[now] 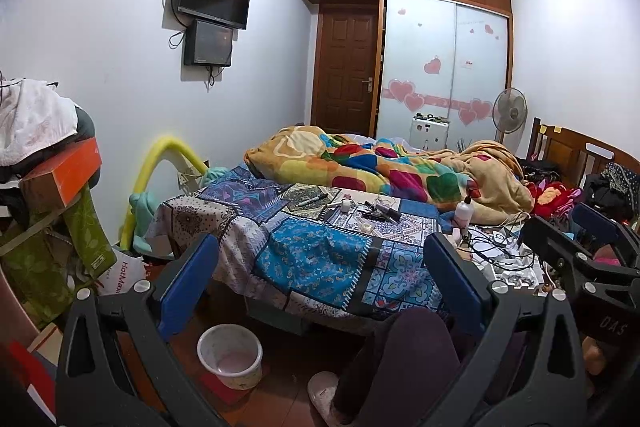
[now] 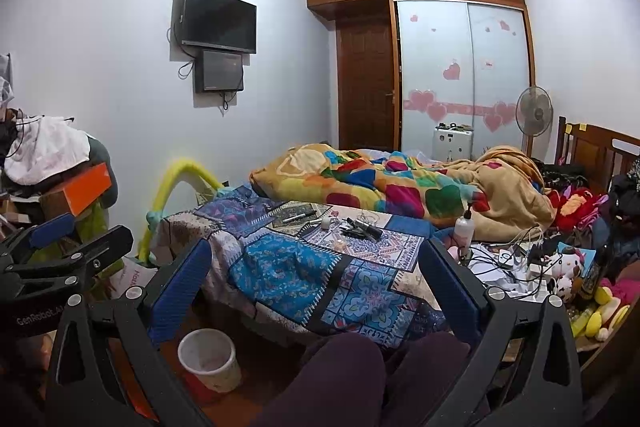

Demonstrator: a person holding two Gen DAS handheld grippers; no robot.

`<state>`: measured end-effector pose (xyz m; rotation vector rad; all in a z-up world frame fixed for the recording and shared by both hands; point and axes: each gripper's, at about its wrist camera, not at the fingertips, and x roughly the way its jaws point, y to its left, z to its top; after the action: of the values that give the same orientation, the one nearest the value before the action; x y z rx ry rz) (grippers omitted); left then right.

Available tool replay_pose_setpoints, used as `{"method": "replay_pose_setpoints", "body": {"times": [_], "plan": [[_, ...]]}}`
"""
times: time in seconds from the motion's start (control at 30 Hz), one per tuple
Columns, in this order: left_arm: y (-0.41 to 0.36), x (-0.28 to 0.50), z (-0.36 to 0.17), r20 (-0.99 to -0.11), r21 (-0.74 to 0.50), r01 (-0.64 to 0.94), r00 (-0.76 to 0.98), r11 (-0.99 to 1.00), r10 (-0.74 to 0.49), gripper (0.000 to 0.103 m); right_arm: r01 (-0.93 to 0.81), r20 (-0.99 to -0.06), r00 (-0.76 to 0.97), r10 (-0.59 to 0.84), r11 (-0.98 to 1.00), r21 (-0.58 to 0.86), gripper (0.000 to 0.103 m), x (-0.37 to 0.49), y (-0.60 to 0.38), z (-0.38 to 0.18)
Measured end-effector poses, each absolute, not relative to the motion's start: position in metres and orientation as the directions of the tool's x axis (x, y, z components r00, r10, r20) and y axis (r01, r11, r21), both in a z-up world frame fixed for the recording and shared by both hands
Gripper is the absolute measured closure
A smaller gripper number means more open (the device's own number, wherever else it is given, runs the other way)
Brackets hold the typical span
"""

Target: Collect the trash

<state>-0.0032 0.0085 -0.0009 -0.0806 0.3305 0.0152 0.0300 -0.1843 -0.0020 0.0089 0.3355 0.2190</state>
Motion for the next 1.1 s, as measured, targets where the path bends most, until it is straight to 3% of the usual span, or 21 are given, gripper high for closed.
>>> {"method": "replay_pose_setpoints", "body": {"times": [1.1], "plan": [[0.0061,-0.0051,-0.0026,-0.334,-0.075,-0.031,0.943,0.997,0.004,0.000,-0.214,-0.324,0.921,0.218,0.976,0.047,0.000,0.0309,-0.1819,-0.0031]]}}
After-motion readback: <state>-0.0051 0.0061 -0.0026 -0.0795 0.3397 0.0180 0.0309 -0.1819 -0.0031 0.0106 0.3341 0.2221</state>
